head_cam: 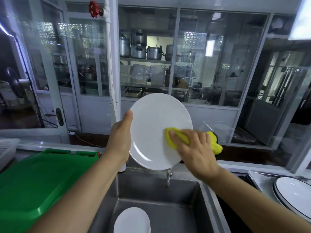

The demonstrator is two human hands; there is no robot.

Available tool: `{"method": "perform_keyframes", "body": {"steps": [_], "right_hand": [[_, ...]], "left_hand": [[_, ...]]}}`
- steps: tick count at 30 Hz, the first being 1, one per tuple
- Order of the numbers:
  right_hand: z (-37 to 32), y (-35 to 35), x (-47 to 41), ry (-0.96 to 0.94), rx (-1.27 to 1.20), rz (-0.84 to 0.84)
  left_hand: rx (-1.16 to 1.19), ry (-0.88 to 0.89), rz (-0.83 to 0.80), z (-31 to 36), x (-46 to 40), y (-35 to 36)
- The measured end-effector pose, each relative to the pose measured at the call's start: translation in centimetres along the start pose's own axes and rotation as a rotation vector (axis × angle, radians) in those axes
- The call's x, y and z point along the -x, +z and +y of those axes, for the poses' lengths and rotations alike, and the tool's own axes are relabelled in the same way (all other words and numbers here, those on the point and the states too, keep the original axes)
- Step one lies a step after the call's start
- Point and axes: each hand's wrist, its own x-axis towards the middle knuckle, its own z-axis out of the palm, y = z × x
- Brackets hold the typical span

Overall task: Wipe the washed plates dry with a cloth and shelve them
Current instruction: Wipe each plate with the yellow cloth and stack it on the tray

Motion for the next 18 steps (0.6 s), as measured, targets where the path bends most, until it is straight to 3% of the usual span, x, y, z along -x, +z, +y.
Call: {"method": "perform_keyframes", "body": {"steps": [6, 11, 14, 18], "right_hand": [[2.6, -0.6, -5.3, 0.101, 0.106, -0.040], [-0.6, -0.8, -7.6, 0.077, 0.056, 0.007], [-3.5, -0.5, -6.7, 0.096, -0.040, 0.036], [-6.4, 0.4, -3.5, -0.041, -0.084, -0.051]], "left_hand": [[-0.128, -0.036, -0.086, -0.4, 0.6, 0.7], [-0.140, -0.038, -0.127, -1.4, 0.7, 1.5], [-0.089, -0.030, -0.077, -1.6, 0.2, 1.4], [0.036, -0.023, 0.055, -0.7, -0.4, 0.6]]}}
